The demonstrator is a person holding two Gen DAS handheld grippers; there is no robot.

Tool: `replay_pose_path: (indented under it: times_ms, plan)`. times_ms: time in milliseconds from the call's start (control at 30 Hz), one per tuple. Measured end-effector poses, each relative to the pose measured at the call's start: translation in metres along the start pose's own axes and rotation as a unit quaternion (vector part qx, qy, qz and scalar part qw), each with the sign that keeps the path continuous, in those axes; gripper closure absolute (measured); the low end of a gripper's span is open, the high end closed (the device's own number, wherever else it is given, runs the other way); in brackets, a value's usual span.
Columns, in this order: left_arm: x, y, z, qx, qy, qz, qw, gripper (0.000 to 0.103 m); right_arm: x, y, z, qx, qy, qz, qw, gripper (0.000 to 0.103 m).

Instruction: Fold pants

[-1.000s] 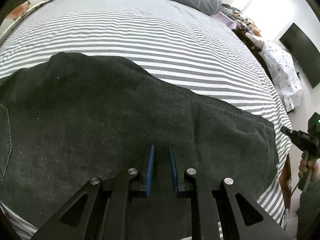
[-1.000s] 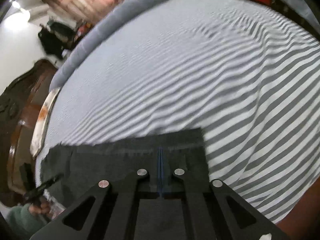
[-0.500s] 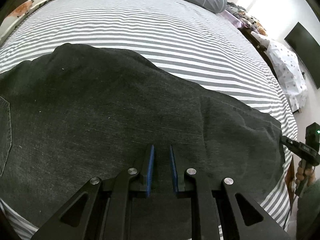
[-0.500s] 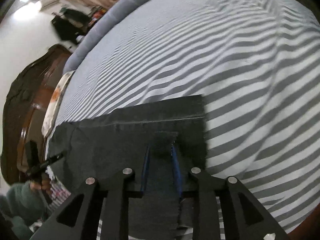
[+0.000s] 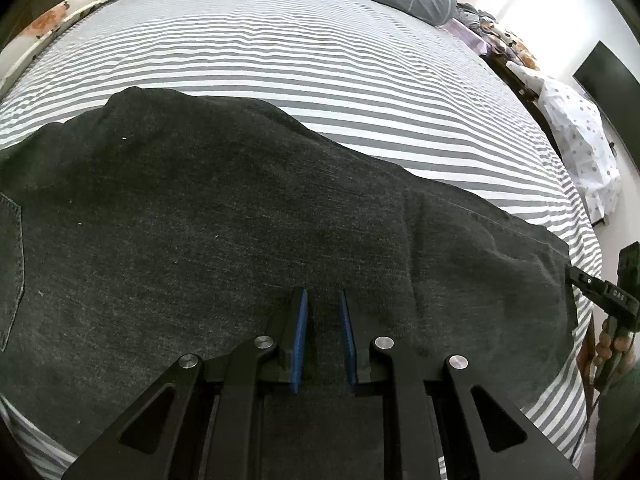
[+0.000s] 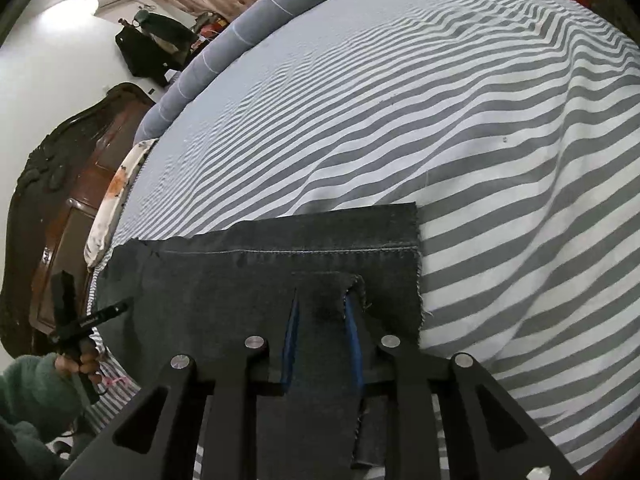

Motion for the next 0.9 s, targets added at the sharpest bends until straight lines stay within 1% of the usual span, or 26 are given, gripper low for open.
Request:
replay_pose_path:
  times_ms: [33,100,133,167,233,267,300,400,433,533,633,867,900]
  plan:
    - [-0.001,-0.002,0.0,-0.001,-0.001,-0.001,1.0,0.084,-0.002,0.0,0.001,-0.019,-0.002,0.01,1.0,0.08]
    - [-0.001,-0.001,0.001,0.0,0.0,-0.001,1.0,0.084,-0.003,0.0,0.001,-0.043,0.0,0.025,0.999,0.082]
    - [0.0,-0.002,0.001,-0.001,0.0,0.0,1.0,0.084,-0.004,0.001,0.003,-0.05,0.002,0.027,0.998,0.09]
    - [-0.001,-0.002,0.001,-0.001,0.0,0.001,1.0,0.084,-0.004,0.004,0.003,-0.048,0.003,0.023,0.999,0.095]
    - [0.0,-0.003,0.0,-0.001,0.0,0.0,1.0,0.083,-0.005,0.006,0.002,-0.03,-0.003,0.031,0.999,0.099]
    - [0.0,-0.002,0.0,-0.001,0.0,-0.001,1.0,0.083,-0.007,0.006,-0.001,-0.019,-0.012,0.032,0.999,0.1]
    - [0.0,-0.002,0.0,-0.001,0.0,-0.003,1.0,0.083,-0.008,0.009,-0.007,0.005,-0.028,0.032,0.999,0.1]
    - [-0.001,-0.002,-0.002,0.0,0.0,-0.008,1.0,0.083,-0.011,0.012,-0.019,0.029,-0.054,0.047,0.997,0.101]
    - [-0.002,-0.002,-0.002,-0.001,0.0,-0.007,1.0,0.083,-0.011,0.011,-0.021,0.028,-0.055,0.048,0.997,0.101]
    - [-0.003,-0.002,-0.003,-0.002,-0.001,-0.008,1.0,0.083,-0.013,0.014,-0.022,0.046,-0.055,0.048,0.996,0.101]
    - [-0.005,-0.001,-0.005,-0.005,-0.003,-0.006,1.0,0.083,-0.016,0.014,-0.024,0.061,-0.066,0.058,0.994,0.102]
    - [-0.02,0.002,-0.018,-0.008,-0.034,-0.004,0.9994,0.083,-0.036,0.016,-0.036,0.096,-0.1,0.065,0.988,0.103]
    - [-0.021,0.002,-0.018,-0.01,-0.037,-0.004,0.9993,0.083,-0.037,0.013,-0.039,0.096,-0.104,0.071,0.987,0.103]
Point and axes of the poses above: each gripper's, at about its wrist camera, not at the fingertips, and z roughly the way its jaws point, y to its left, x to its underside, the point moved 1 cm from there along z, roughly the way its jaws point
